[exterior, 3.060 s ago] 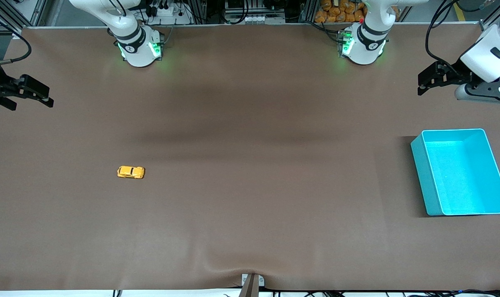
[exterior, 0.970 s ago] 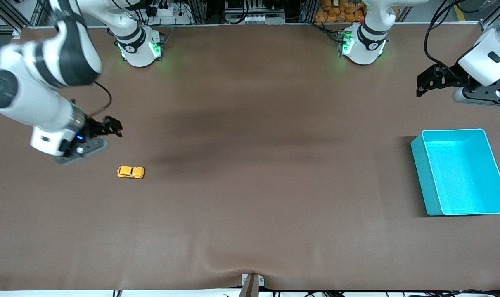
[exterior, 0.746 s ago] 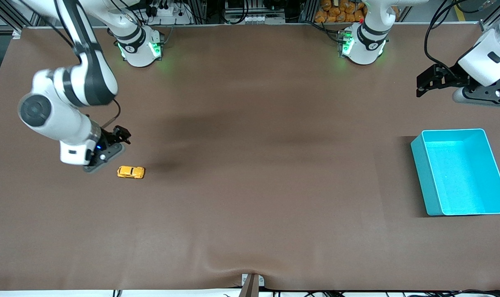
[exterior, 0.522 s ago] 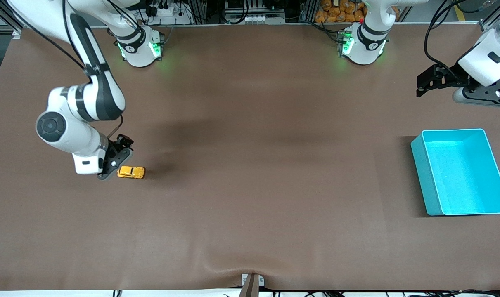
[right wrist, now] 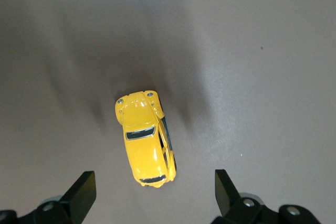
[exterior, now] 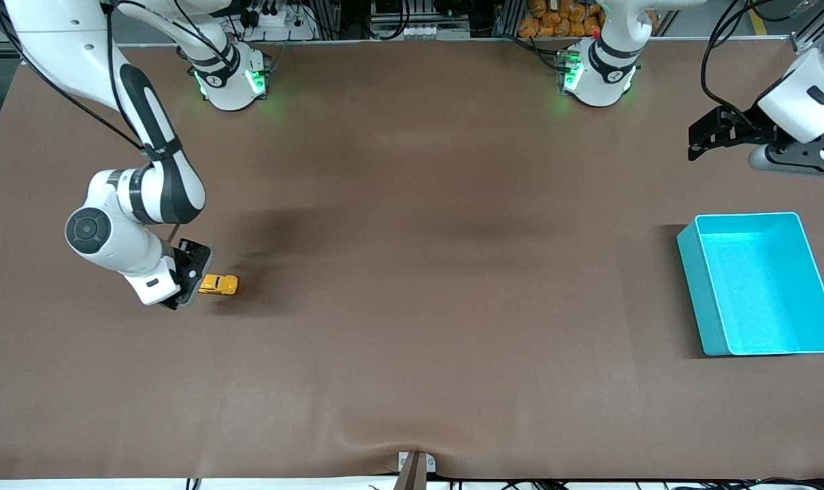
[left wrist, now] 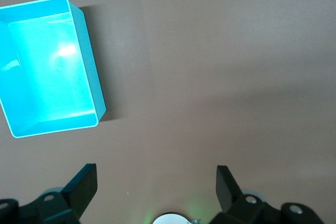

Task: Wind and store yellow beetle car
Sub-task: 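Close the right gripper on the yellow car's body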

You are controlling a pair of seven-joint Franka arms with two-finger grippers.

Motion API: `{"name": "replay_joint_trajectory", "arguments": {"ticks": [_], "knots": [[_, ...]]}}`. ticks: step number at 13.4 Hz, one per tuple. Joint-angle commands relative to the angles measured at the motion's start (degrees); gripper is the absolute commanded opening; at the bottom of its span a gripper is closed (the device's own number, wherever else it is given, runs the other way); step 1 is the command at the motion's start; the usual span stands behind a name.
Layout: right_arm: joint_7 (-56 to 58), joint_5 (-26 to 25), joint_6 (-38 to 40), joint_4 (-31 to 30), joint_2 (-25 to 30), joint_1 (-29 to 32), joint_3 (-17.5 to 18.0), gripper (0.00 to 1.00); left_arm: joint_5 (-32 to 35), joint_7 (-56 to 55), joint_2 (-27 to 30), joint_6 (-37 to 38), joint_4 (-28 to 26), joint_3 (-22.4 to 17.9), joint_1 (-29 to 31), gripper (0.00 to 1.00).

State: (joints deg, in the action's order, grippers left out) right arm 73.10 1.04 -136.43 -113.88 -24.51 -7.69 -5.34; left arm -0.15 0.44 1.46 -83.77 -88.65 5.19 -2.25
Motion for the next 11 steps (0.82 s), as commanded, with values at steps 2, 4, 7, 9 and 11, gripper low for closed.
{"name": "replay_joint_trajectory", "arguments": {"ticks": [2,4,7,9,11], "knots": [[6.2,-0.2,-1.7,1.7,-2.6,-0.3,0.4,1.00,1.0,0.0,0.0,-0.3,0.1,0.3,0.4,1.00],[8.5,-0.2,-1.8,1.7,-3.4,-0.7,0.4,0.96,1.0,0.0,0.0,-0.3,0.1,0.3,0.4,1.00],[8.5,-0.1,-1.7,1.0,-3.7,-0.9,0.5,0.95,1.0,0.0,0.0,-0.3,0.1,0.2,0.4,1.00],[8.6,-0.1,-1.8,0.6,-3.7,-0.8,0.5,0.93,1.0,0.0,0.0,-0.3,0.1,0.2,0.4,1.00],[8.6,-0.1,-1.9,0.7,-3.7,-1.0,0.5,0.91,1.0,0.0,0.0,-0.3,0.1,0.2,0.4,1.00]]}}
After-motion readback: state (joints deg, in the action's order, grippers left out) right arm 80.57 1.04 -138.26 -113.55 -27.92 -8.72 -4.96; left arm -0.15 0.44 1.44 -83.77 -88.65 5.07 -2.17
